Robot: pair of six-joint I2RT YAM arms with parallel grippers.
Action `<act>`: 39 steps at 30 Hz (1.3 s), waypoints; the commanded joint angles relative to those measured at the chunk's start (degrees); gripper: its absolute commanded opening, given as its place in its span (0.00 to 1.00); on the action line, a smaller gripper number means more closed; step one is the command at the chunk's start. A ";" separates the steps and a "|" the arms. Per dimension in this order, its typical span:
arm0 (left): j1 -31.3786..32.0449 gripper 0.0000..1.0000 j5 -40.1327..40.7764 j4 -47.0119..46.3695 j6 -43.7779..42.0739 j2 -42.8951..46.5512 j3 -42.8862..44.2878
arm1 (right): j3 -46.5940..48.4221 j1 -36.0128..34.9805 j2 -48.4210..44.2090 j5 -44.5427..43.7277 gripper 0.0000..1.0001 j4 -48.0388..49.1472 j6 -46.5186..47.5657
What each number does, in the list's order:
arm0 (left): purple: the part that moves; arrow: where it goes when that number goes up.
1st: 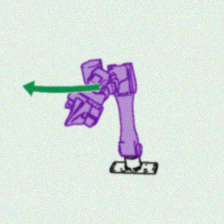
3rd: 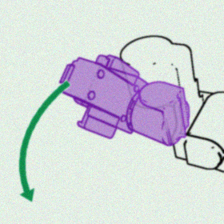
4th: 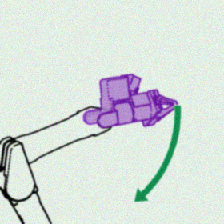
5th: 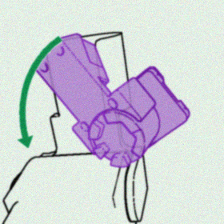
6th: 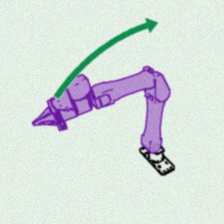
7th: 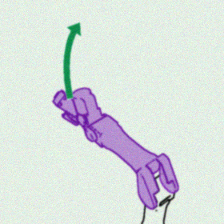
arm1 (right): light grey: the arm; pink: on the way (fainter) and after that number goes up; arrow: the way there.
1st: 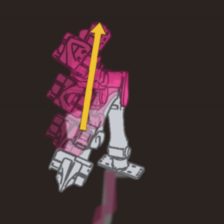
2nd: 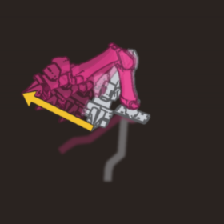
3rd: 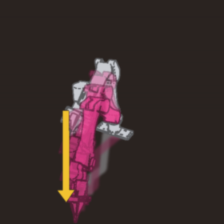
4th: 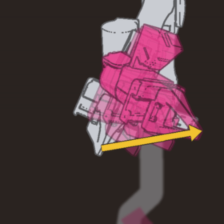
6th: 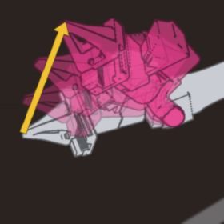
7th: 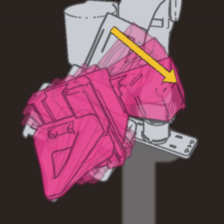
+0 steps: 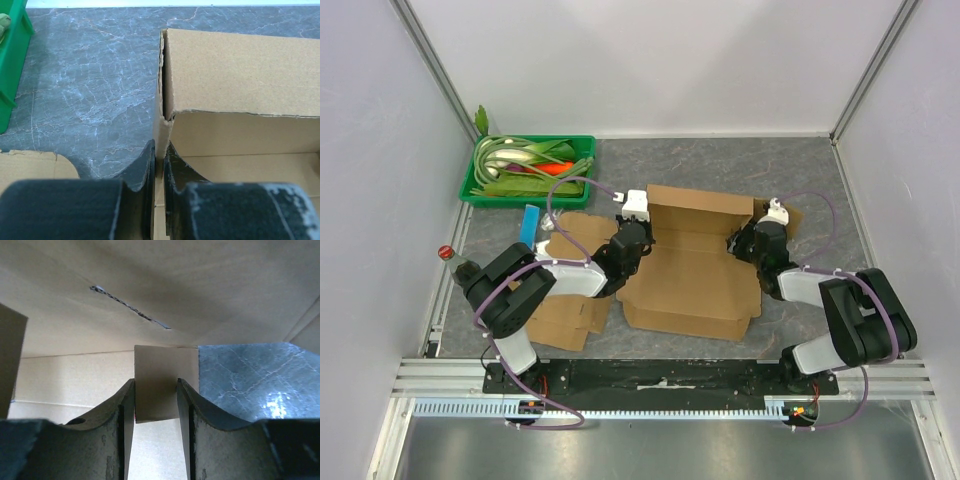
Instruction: Fold the paper box
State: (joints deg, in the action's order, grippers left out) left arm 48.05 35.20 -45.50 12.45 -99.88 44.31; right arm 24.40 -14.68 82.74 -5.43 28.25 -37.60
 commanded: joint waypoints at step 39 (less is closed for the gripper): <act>0.20 0.81 0.22 17.35 11.44 9.16 2.01 | 51.97 5.97 -4.08 3.59 0.68 -68.42 58.79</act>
State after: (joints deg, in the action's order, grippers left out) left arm 48.10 36.58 -35.55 14.81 -97.54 45.76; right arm 74.30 -9.19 78.24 -1.30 -42.09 16.88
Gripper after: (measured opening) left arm 0.797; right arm 0.688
